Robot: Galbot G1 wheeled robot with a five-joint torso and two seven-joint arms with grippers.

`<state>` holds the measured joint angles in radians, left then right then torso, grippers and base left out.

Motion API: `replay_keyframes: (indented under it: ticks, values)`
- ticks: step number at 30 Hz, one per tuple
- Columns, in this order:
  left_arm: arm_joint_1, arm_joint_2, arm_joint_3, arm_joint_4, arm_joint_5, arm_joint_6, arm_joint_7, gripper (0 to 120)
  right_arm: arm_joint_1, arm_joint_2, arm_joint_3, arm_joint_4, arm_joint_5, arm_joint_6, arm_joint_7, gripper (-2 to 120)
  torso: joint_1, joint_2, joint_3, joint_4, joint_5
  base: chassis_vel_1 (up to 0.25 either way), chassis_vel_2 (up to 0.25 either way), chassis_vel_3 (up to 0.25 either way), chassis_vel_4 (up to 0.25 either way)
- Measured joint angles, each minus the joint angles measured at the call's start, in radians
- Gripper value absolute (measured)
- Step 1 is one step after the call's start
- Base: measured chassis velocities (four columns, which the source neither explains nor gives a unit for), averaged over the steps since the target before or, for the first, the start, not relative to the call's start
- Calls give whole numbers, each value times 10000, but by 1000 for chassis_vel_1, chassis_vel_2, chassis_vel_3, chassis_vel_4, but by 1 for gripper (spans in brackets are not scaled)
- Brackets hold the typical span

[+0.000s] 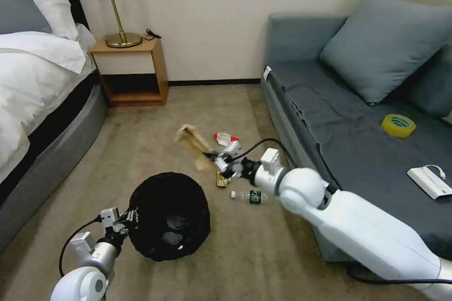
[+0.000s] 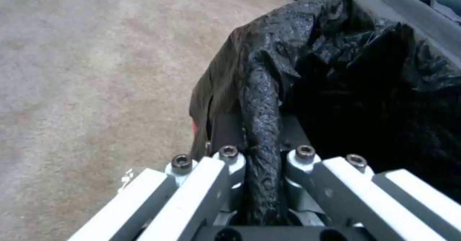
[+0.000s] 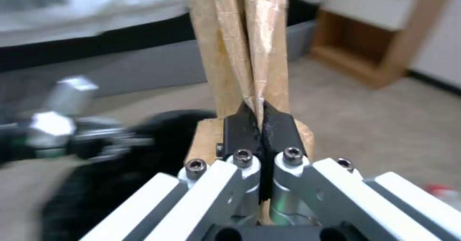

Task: Pick up the trash bin, then pick up the garbage on the floor and place it into the trash bin.

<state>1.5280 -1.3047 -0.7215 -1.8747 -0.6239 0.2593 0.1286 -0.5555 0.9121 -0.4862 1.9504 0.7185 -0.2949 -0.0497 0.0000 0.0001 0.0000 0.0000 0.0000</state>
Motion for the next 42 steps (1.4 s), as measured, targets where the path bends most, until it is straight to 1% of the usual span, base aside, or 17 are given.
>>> replay_keyframes:
  ticks: [2,7,14,19,20,22,23,26,27,28,29,30,34,35,37,38,42]
  values:
    - [30,2,15,-151,-11,49,22,5,-205,301,-479,-158,-331,-4,70,0,0,0,0,1,0,0,0,0,0]
    - [124,47,4,-295,-14,80,192,5,-386,747,-1064,-712,-853,12,78,0,0,0,0,0,0,0,0,0,0]
    - [274,50,-115,-466,-90,82,416,5,-549,1076,-1462,-1348,-1406,57,32,0,0,-1,0,0,-1,0,0,0,0]
    - [299,2,-159,-544,-158,83,499,5,-628,1094,-1535,-1496,-1649,35,69,0,0,0,0,0,0,0,0,0,0]
    - [299,-16,-159,-568,-178,82,514,5,-628,1075,-1538,-1497,-1668,10,98,2,0,-1,0,1,-1,0,0,0,0]
    - [301,-34,-159,-586,-201,82,538,5,-626,1022,-1539,-1468,-1675,-53,108,10,0,-1,0,0,0,0,0,0,0]
    - [301,-34,-159,-586,-201,82,538,5,-626,1022,-1539,-1468,-1675,-53,108,10,0,-1,0,0,0,0,0,0,0]
    - [319,-66,-159,-589,-203,72,610,5,-632,908,-1530,-1351,-1687,-176,136,25,0,0,0,0,0,0,0,0,0]
    - [319,-66,-159,-589,-203,72,610,5,-632,908,-1530,-1351,-1687,-176,136,25,0,0,0,0,0,0,0,0,0]
    - [331,-73,-163,-589,-204,66,638,5,-655,890,-1516,-1321,-1709,-211,161,28,0,-1,0,0,-1,0,0,0,0]
    - [349,-78,-173,-589,-205,60,661,5,-694,876,-1472,-1301,-1750,-242,187,35,0,-1,0,0,0,0,0,0,0]
    - [349,-78,-173,-589,-205,60,661,5,-694,876,-1472,-1301,-1750,-242,187,35,0,-1,0,0,0,0,0,0,0]
    - [384,-65,-225,-590,-235,30,678,5,-779,846,-1312,-1253,-1912,-280,353,54,0,-1,0,0,0,0,0,0,0]
    - [384,-65,-225,-590,-235,30,678,5,-779,846,-1312,-1253,-1912,-280,353,54,0,-1,0,0,0,0,0,0,0]
    - [383,-56,-294,-590,-268,-9,623,5,-826,837,-1059,-1148,-2562,-17,680,65,0,-1,0,0,0,0,0,0,0]
    - [383,-56,-294,-590,-268,-9,623,5,-826,837,-1059,-1148,-2562,-17,680,65,0,-1,0,0,0,0,0,0,0]
    - [307,-32,-413,-540,-305,-85,472,5,-1084,781,-337,-843,-4019,617,1303,82,0,-1,0,2,0,0,0,0,0]
